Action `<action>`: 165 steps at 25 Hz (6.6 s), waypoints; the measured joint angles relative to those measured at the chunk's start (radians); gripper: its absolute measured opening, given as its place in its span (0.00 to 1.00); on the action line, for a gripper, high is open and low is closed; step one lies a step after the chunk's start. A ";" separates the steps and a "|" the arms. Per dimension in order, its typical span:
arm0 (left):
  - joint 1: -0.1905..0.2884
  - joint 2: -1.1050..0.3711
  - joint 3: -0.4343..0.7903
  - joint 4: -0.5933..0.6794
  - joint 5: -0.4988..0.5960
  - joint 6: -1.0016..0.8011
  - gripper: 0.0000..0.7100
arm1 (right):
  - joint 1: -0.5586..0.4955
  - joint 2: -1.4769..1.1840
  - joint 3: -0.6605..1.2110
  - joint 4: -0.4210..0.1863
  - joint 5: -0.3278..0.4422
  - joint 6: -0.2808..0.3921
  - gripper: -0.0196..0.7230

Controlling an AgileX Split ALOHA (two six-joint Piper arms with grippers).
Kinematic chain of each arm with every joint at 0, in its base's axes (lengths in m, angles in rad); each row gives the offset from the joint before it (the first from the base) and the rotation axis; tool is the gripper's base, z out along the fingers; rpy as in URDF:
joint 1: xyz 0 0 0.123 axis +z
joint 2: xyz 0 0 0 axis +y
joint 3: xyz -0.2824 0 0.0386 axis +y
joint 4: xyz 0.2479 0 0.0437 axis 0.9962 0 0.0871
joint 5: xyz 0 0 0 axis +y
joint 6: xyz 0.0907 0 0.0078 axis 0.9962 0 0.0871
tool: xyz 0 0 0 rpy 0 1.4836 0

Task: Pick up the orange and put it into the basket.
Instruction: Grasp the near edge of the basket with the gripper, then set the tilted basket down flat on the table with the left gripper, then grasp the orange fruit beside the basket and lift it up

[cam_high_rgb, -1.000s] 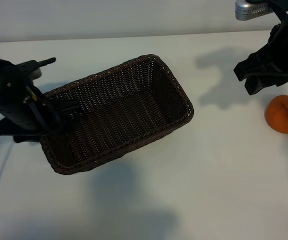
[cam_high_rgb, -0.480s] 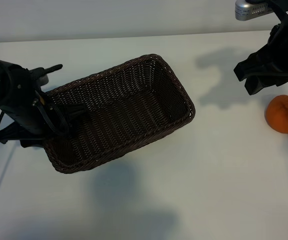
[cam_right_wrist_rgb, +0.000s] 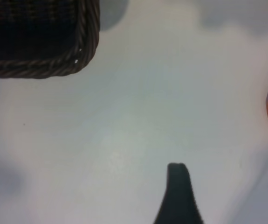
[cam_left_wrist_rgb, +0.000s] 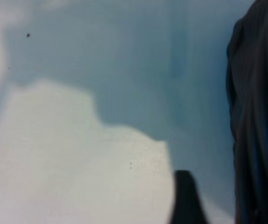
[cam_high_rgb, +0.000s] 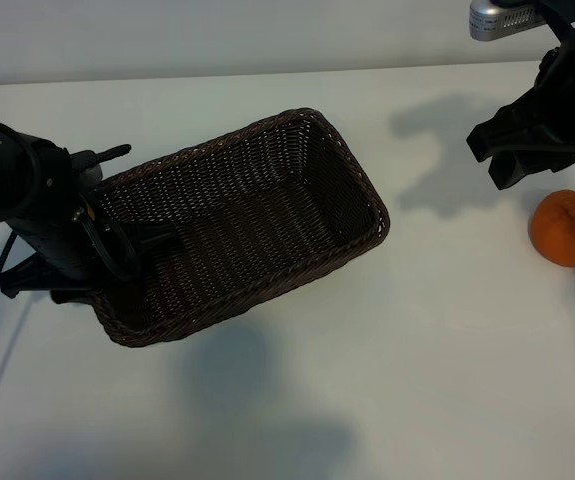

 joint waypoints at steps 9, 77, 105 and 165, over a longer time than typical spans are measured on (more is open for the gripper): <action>0.001 0.001 0.000 -0.018 -0.025 -0.007 0.30 | 0.000 0.000 0.000 0.000 0.000 0.000 0.71; 0.097 0.129 -0.430 -0.528 0.174 0.754 0.21 | 0.000 0.000 0.000 0.001 0.002 0.000 0.71; 0.085 0.266 -0.446 -0.504 0.118 0.758 0.21 | 0.000 0.000 0.000 0.001 0.003 0.000 0.71; 0.082 -0.084 -0.614 0.102 0.503 0.431 0.84 | 0.000 0.000 0.000 0.001 0.006 0.000 0.70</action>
